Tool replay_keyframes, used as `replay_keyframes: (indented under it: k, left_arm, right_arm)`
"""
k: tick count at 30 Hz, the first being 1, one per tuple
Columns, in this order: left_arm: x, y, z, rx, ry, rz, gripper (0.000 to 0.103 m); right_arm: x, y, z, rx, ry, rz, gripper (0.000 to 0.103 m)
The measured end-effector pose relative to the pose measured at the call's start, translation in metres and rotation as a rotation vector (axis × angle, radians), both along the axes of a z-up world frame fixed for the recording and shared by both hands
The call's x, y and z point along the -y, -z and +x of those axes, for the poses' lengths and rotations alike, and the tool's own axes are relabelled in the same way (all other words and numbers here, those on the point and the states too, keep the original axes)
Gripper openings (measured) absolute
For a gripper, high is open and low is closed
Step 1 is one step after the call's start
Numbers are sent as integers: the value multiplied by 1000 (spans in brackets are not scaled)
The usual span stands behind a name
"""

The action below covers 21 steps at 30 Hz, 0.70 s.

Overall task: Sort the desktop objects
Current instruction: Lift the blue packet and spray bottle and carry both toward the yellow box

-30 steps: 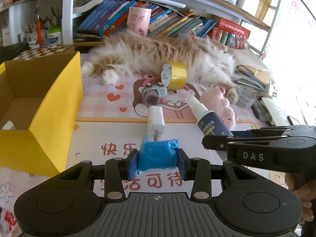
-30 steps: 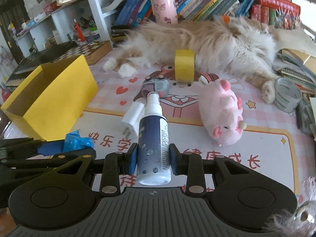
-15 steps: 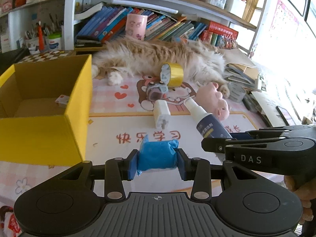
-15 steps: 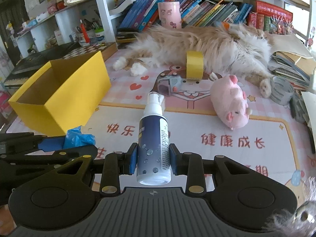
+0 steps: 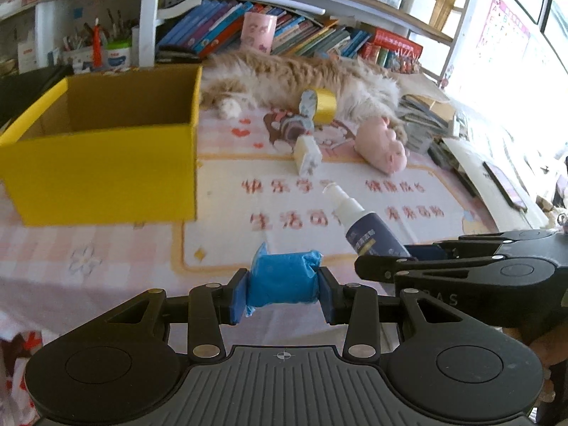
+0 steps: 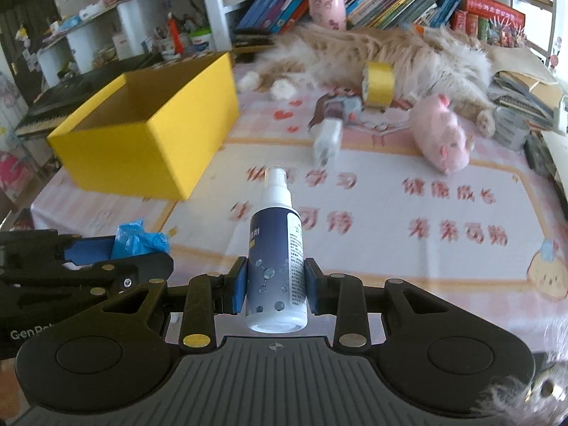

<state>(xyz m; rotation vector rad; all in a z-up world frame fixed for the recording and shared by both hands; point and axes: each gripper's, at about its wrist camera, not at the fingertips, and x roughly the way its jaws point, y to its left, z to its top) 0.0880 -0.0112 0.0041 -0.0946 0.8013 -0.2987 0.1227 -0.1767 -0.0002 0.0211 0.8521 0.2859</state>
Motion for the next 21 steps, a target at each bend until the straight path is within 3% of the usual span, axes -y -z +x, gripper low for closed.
replay_keyframes:
  k: [7,21]
  left_arm:
    - [-26,3,-32,-21,-22,2,39]
    - [-60,4,-64,-30,-113,-24,39]
  right_arm:
    - [-28,11,-38,-36,-17,20,30]
    - [-68,13,-60,-65,-115,24,30]
